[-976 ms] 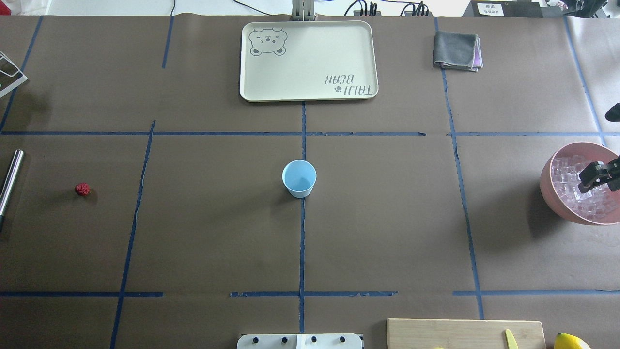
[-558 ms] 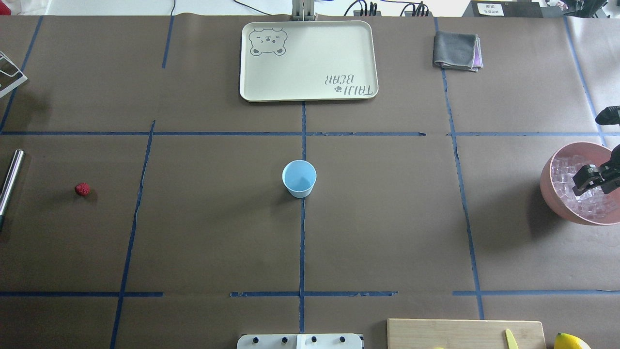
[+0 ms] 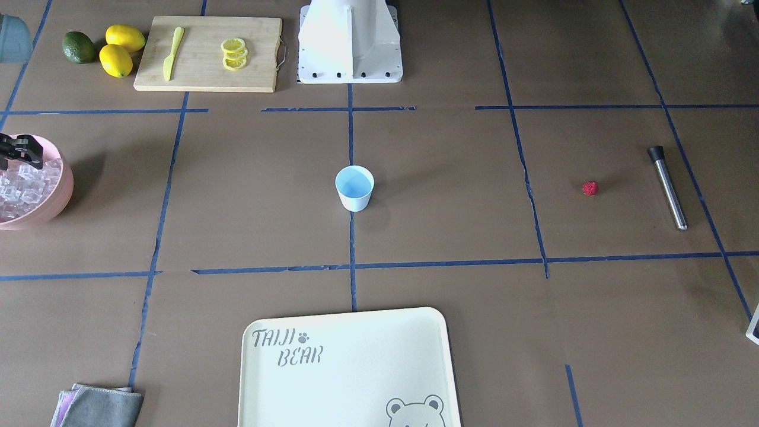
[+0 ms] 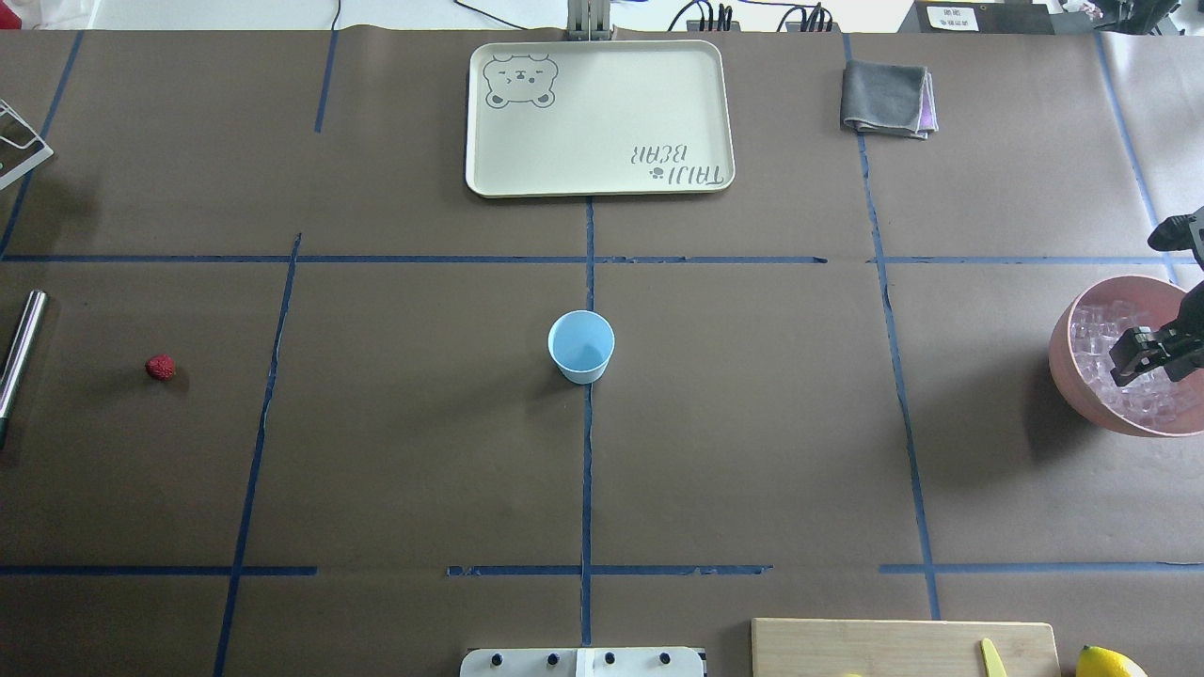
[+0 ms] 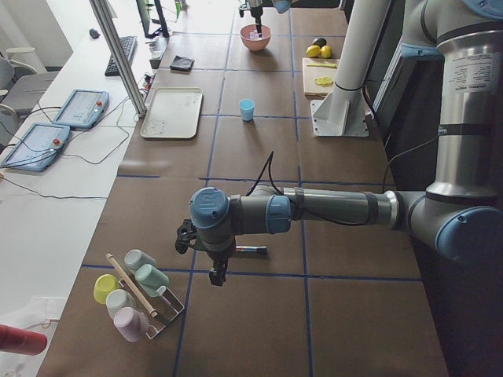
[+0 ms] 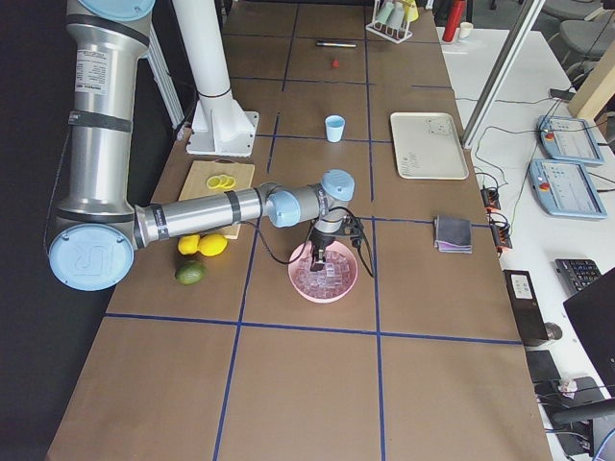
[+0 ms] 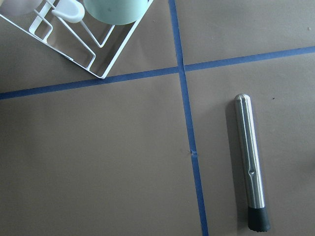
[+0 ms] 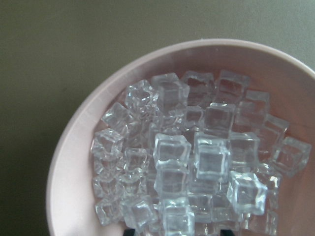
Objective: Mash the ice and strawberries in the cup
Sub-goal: 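Lower the right gripper into the pink bowl and grasp an ice cube, then lift the ice cube with the right gripper and carry it over the blue cup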
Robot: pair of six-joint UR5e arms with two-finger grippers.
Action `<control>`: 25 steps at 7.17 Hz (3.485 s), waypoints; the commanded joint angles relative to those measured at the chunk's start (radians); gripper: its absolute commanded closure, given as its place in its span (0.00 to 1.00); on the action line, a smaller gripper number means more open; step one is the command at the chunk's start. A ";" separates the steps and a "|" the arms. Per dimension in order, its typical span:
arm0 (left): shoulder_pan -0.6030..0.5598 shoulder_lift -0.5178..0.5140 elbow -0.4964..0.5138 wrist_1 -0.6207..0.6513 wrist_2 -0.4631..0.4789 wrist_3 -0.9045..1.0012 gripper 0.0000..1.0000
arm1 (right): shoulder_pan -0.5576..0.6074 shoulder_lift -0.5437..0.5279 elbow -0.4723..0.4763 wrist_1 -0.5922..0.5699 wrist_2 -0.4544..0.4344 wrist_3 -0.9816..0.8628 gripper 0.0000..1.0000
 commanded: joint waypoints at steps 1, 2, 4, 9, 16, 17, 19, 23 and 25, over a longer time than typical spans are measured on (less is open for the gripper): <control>0.000 0.000 -0.001 0.000 0.000 0.001 0.00 | -0.001 0.000 -0.008 0.000 -0.001 0.000 0.35; 0.000 -0.002 -0.001 0.000 0.000 0.001 0.00 | -0.004 0.002 -0.013 0.000 -0.001 0.000 0.36; 0.000 -0.003 -0.001 0.000 0.000 0.001 0.00 | -0.008 0.021 -0.036 0.006 0.001 0.000 0.36; 0.000 -0.008 -0.001 0.000 0.000 -0.001 0.00 | -0.010 0.023 -0.037 0.008 0.001 0.000 0.39; 0.000 -0.011 -0.012 0.000 0.000 -0.003 0.00 | 0.082 -0.073 0.206 -0.056 0.015 -0.006 1.00; 0.000 -0.011 -0.010 0.000 0.000 -0.003 0.00 | 0.113 -0.060 0.270 -0.127 0.013 -0.006 1.00; 0.000 -0.009 -0.010 0.000 0.000 -0.003 0.00 | 0.111 0.070 0.283 -0.147 0.030 0.009 1.00; 0.000 -0.005 -0.010 0.000 0.000 -0.003 0.00 | -0.130 0.636 0.160 -0.445 -0.013 0.338 1.00; 0.000 -0.005 -0.010 0.002 0.000 -0.004 0.00 | -0.276 0.788 0.075 -0.442 -0.112 0.524 1.00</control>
